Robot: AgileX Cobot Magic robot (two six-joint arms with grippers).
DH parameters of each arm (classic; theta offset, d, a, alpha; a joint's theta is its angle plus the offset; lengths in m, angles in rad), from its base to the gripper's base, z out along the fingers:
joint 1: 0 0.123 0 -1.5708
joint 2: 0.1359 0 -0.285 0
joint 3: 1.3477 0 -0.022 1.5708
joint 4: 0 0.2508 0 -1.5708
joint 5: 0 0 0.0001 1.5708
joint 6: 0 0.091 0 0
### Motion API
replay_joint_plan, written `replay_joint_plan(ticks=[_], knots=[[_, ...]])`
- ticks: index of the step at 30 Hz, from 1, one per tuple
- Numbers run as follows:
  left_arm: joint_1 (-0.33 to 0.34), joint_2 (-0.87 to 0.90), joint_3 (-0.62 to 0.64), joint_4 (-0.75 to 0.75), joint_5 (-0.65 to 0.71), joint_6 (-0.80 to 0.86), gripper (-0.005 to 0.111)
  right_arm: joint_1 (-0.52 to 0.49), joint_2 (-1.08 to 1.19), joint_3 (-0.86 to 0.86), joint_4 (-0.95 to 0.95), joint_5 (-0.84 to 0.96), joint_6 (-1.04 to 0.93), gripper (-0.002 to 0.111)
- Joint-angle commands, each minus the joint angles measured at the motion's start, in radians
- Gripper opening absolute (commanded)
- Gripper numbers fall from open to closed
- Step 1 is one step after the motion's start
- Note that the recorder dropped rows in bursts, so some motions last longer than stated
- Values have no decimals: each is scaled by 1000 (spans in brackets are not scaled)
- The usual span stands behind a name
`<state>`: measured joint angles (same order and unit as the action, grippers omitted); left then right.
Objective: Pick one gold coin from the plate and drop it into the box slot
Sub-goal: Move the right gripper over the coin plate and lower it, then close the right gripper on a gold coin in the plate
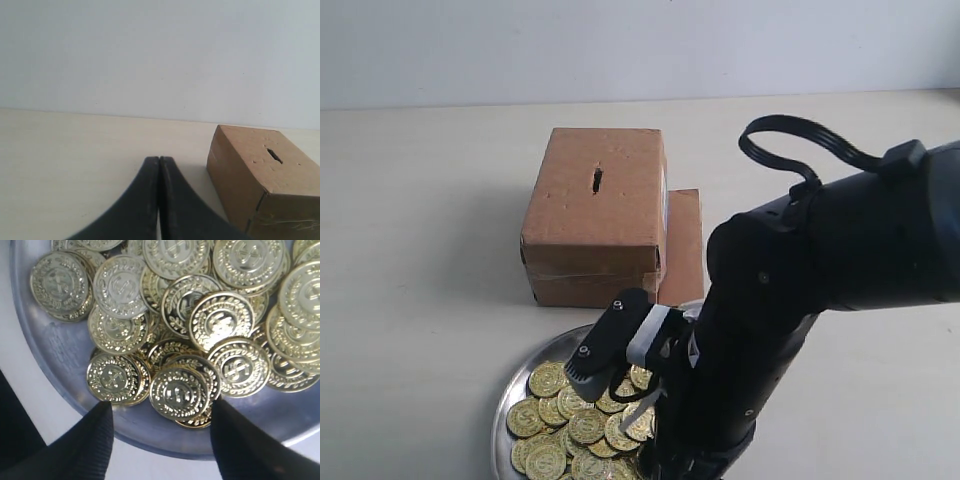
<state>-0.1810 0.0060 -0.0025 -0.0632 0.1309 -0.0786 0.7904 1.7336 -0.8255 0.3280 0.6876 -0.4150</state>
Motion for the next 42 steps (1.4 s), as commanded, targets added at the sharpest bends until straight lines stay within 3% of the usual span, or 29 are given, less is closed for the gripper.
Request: replay_joint_plan(ticks=[1, 13, 29, 42], knots=[[-8, -6, 2, -1, -7, -5, 0, 1, 23, -8, -30, -31, 7, 56], [-8, -6, 2, -1, -7, -5, 0, 1, 25, -12, -114, -64, 66, 56], [-8, -6, 2, -1, -7, -5, 0, 1, 25, -12, -125, -46, -277, 56], [-8, -6, 2, -1, -7, -5, 0, 1, 25, -12, -53, -46, -297, 56]])
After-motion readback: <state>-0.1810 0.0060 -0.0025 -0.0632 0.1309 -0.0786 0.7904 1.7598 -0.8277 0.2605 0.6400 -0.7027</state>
